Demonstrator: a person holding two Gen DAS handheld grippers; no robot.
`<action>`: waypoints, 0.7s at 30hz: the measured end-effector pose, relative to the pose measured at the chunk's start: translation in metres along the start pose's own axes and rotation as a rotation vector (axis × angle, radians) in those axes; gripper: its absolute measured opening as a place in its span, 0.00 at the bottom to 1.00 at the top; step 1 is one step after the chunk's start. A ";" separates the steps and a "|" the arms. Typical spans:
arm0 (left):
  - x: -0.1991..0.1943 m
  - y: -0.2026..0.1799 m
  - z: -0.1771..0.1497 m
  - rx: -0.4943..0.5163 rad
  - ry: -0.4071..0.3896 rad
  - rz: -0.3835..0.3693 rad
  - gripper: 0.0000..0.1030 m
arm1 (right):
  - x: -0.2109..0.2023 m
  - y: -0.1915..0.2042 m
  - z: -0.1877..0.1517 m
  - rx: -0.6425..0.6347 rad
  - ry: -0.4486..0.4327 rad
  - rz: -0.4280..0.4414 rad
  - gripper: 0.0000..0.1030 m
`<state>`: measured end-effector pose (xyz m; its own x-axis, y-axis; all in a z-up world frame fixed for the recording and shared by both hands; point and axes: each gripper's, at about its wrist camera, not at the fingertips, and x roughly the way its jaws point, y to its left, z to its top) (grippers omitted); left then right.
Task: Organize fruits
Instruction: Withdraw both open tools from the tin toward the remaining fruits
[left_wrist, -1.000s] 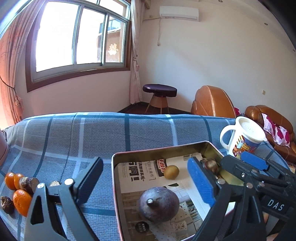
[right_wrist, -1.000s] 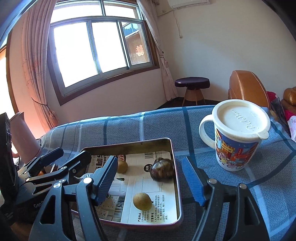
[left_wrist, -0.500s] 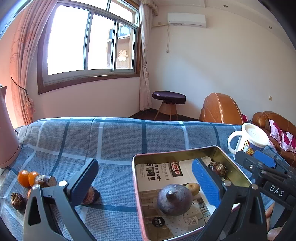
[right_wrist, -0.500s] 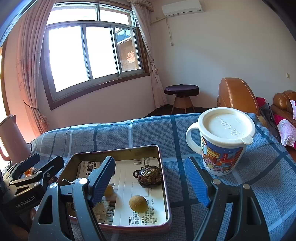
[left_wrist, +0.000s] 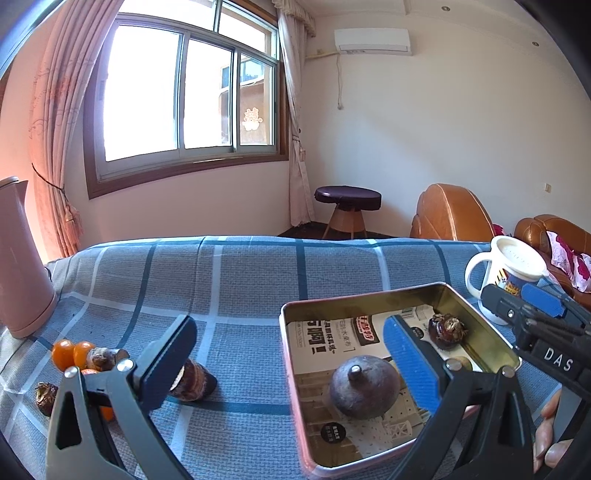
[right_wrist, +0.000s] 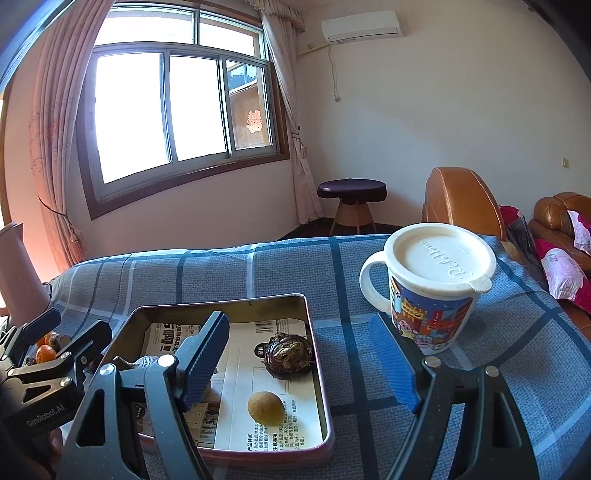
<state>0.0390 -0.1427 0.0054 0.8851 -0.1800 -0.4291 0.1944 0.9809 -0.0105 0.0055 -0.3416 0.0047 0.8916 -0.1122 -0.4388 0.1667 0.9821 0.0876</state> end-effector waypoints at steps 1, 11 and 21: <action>0.000 0.000 0.000 0.002 0.001 0.004 1.00 | 0.000 0.000 0.000 -0.002 -0.002 -0.002 0.77; -0.004 0.005 -0.001 -0.003 -0.015 0.039 1.00 | -0.013 0.002 -0.001 -0.021 -0.096 -0.055 0.77; -0.011 0.005 -0.001 0.030 -0.046 0.061 1.00 | -0.018 0.003 -0.004 0.008 -0.114 -0.053 0.78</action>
<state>0.0295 -0.1354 0.0090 0.9140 -0.1239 -0.3862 0.1516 0.9876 0.0420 -0.0121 -0.3364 0.0093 0.9234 -0.1804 -0.3389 0.2175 0.9732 0.0747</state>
